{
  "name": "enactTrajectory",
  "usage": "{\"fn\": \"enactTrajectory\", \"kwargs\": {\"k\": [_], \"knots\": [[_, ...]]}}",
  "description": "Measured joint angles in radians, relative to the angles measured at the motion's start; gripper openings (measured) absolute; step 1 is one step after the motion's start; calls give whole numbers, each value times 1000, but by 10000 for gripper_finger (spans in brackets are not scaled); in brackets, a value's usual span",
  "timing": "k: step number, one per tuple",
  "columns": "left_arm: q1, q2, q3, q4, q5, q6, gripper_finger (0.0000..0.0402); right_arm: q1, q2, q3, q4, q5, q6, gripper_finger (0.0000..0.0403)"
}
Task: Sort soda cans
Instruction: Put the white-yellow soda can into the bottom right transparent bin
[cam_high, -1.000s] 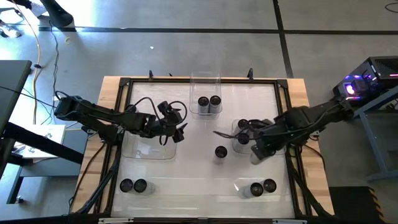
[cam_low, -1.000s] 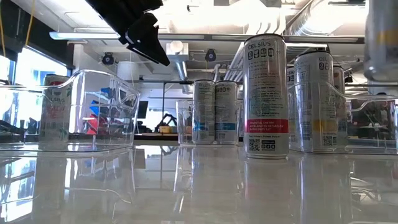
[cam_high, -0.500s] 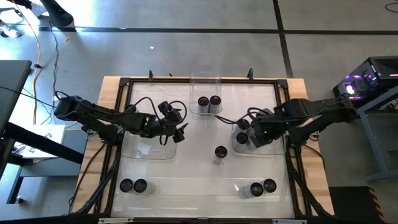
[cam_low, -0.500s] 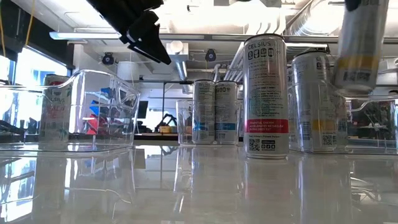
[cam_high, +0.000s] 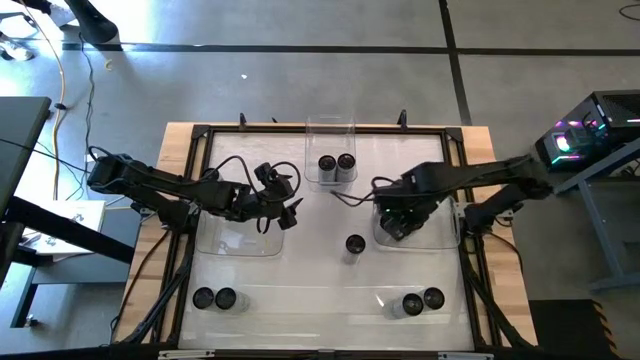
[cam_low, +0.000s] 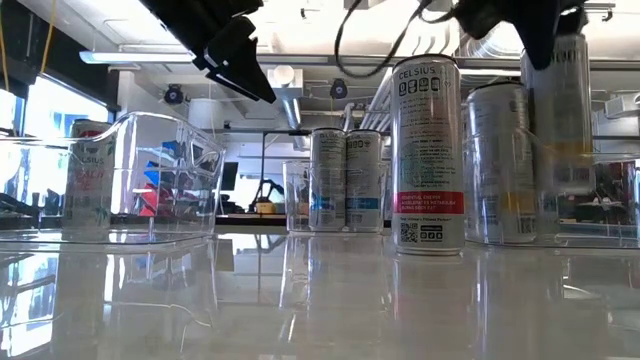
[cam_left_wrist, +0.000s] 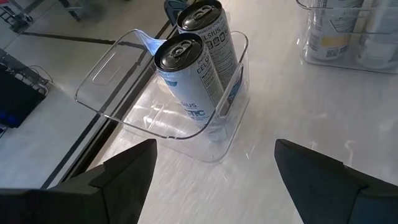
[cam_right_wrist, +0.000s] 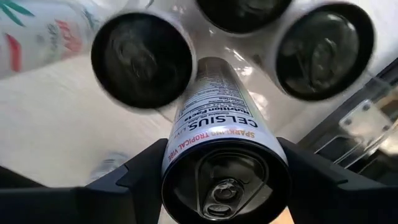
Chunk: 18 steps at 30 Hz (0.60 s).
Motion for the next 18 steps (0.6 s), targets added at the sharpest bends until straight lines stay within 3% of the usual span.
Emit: {"fn": "enactTrajectory", "kwargs": {"k": [6, 18], "knots": [[0, 0, 0, 0, 6, 0, 321, 8, 62, 0, 3, 36, -126, 241], [0, 0, 0, -1, 19, -1, 321, 43, 64, 0, 11, 77, -170, 242]]}}
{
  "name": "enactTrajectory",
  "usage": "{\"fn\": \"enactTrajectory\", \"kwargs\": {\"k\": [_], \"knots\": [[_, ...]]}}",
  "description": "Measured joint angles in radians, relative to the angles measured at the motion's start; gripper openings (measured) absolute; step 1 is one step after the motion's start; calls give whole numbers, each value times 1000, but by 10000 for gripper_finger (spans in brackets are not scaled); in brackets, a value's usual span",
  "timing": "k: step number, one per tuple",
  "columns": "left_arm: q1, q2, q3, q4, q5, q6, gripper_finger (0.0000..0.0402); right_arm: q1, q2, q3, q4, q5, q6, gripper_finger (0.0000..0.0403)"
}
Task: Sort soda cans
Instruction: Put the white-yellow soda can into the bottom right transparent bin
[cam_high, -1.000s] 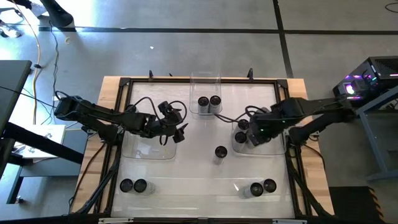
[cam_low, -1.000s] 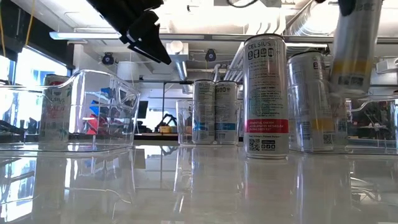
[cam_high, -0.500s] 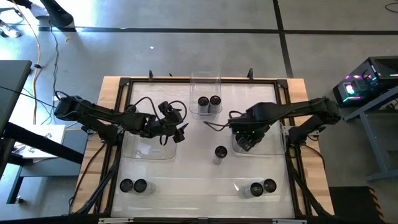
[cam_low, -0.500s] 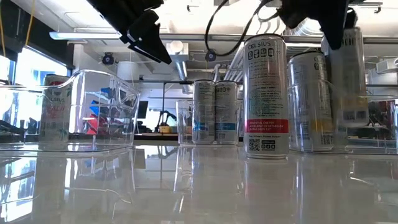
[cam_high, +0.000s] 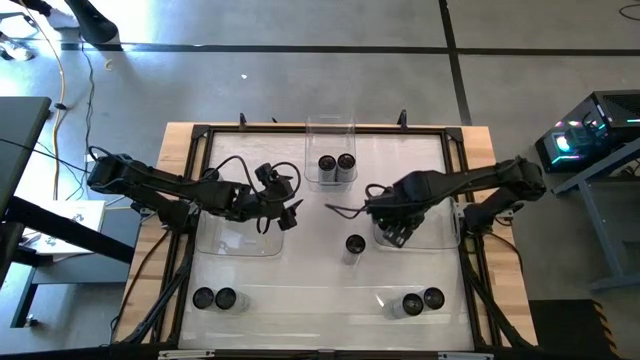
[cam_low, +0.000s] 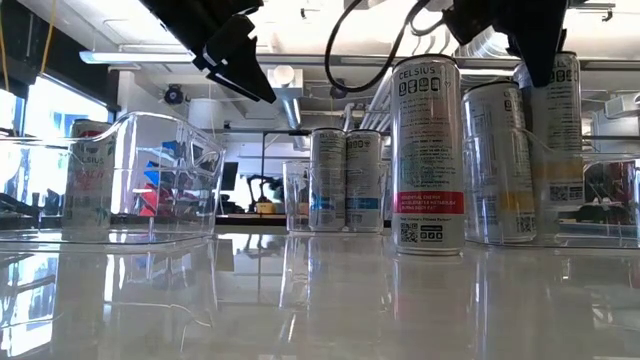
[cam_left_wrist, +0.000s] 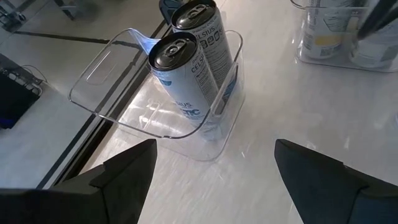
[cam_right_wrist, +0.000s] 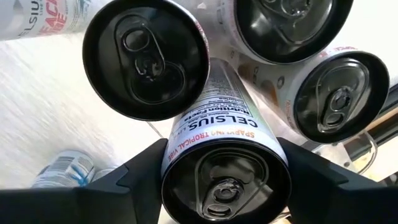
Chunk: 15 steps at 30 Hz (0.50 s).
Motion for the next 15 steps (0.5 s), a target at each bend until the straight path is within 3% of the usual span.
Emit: {"fn": "enactTrajectory", "kwargs": {"k": [15], "knots": [[0, 0, 0, 0, 0, -1, 321, 20, 51, 0, 10, 37, -67, 262]]}}
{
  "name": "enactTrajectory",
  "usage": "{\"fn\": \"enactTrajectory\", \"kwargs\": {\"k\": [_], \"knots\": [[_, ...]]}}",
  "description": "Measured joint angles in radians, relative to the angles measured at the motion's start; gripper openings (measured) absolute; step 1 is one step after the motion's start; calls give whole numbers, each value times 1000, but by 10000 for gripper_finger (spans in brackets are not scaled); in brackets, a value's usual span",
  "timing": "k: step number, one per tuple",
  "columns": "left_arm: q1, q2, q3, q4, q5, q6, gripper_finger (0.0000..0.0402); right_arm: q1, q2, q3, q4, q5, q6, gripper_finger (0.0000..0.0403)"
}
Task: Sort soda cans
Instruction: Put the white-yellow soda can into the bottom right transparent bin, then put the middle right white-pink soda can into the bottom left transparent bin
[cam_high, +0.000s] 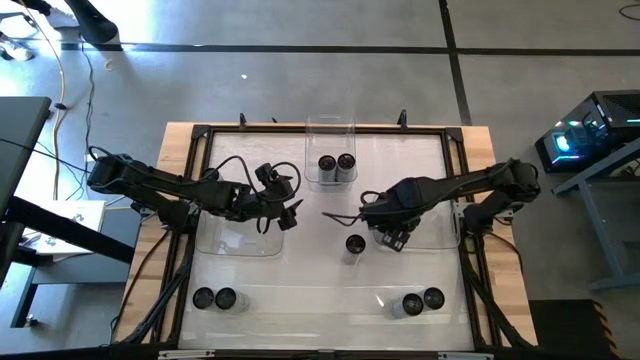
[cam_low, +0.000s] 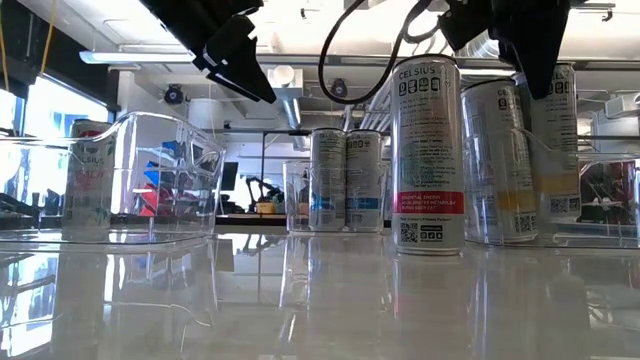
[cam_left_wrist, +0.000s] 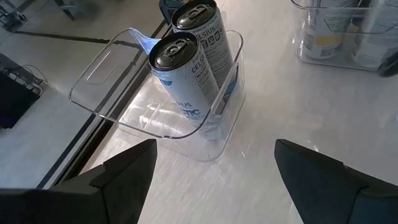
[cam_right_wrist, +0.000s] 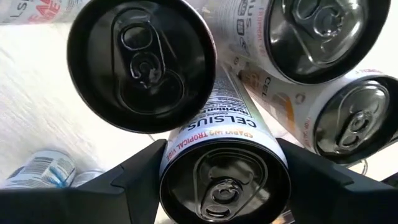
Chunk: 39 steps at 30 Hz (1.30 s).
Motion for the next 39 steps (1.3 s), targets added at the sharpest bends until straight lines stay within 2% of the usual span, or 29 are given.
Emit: {"fn": "enactTrajectory", "kwargs": {"k": [5, 13, 22, 27, 32, 35, 39], "knots": [[0, 0, 0, 0, 0, 0, 321, 0, 0, 0, 0, -24, -18, 268], [0, 0, 0, 0, 0, 0, 321, -1, 0, 0, 4, -27, -18, 322], [0, 0, 0, 0, 0, 1, 321, 28, -46, 40, -17, 14, 2, 327], [0, 0, 0, 1, 0, 0, 321, 80, -94, 138, -18, 103, 46, 328], [0, 0, 0, 2, 0, -1, 321, 182, -111, 218, 16, 270, 66, 328], [0, 0, 0, 2, 0, -1, 321, 260, -111, 206, 138, 352, 15, 328], [0, 0, 0, 3, 0, -9, 321, 339, -111, 103, 407, 469, -87, 328]]}}
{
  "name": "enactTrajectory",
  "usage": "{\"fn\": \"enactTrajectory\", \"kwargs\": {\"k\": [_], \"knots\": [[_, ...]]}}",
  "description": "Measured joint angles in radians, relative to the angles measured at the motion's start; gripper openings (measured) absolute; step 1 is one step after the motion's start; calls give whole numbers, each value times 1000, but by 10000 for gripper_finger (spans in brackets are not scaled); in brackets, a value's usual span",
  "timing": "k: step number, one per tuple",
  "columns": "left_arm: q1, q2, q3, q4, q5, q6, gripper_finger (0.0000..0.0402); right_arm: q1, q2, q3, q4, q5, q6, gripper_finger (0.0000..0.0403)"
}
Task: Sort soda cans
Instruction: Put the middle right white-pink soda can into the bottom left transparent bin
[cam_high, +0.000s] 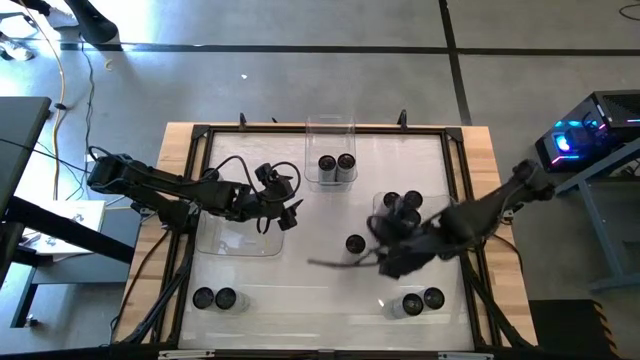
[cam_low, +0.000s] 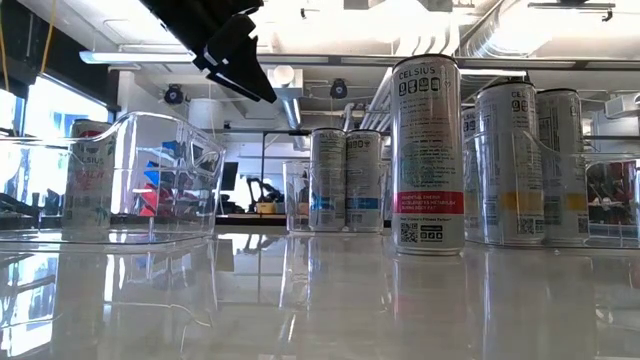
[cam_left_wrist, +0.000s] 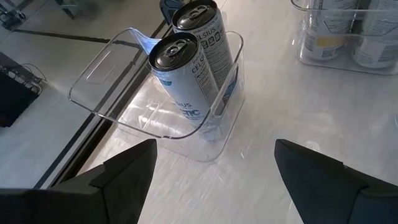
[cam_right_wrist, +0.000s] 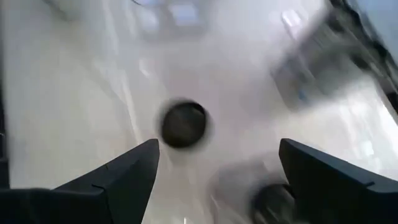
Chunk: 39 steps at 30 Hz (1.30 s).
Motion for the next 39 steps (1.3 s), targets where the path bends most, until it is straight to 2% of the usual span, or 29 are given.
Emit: {"fn": "enactTrajectory", "kwargs": {"k": [6, 12, 19, 22, 27, 29, 31, 36, 39], "knots": [[0, 0, 0, 4, 0, 1, 321, -11, 2, -230, 401, 7, -150, 328], [0, 0, 0, 6, 0, 9, 321, -62, 2, -356, 647, 27, -261, 328], [0, 0, -3, 32, 19, 55, 321, -87, -7, -425, 709, -15, -309, 328], [0, -1, -77, 250, 58, 163, 321, -103, -30, -509, 826, -26, -303, 328], [14, -2, -223, 659, 396, 288, 321, -98, -118, -634, 983, 4, -295, 328], [13, 2, -260, 794, 471, 302, 321, -98, -149, -668, 1028, 16, -280, 328], [13, 2, -272, 854, 497, 324, 321, -98, -163, -692, 1052, 11, -276, 328], [14, 2, -273, 872, 498, 341, 321, -97, -147, -707, 1067, -98, -249, 328], [14, 2, -273, 871, 498, 337, 321, -97, -104, -709, 1046, -102, -237, 328]]}}
